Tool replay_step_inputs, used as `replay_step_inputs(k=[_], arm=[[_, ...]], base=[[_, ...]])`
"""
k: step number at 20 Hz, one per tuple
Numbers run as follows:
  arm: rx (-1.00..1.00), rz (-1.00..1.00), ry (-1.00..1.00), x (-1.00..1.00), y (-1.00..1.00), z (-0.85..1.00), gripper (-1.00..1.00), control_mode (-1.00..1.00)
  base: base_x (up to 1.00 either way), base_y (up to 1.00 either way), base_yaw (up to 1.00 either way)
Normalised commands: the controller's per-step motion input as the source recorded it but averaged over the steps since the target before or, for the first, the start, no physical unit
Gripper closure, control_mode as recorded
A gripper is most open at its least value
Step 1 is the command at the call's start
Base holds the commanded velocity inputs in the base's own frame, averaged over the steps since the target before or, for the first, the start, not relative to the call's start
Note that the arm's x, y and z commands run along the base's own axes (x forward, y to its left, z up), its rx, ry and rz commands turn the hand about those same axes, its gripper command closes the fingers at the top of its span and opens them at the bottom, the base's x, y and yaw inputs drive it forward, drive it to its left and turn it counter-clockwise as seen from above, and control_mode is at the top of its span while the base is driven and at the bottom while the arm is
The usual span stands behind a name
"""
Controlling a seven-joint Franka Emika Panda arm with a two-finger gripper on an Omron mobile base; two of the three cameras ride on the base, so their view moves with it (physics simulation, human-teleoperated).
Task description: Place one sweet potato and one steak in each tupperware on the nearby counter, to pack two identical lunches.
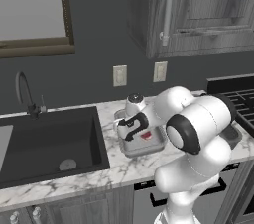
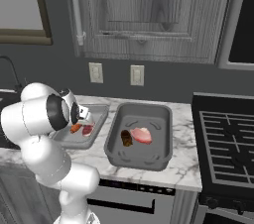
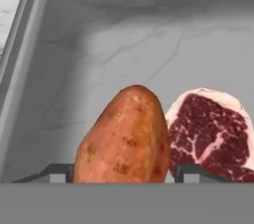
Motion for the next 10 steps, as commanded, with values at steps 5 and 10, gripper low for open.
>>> replay_step_inputs(k=[5, 10], arm=[[0.00, 0.00, 0.01, -0.11, -0.11, 0.14, -1.00, -1.00], [0.00, 0.00, 0.02, -0.53, -0.22, 0.56, -1.00, -1.00]], base=[[0.00, 0.00, 0.00], [0.00, 0.00, 0.00]])
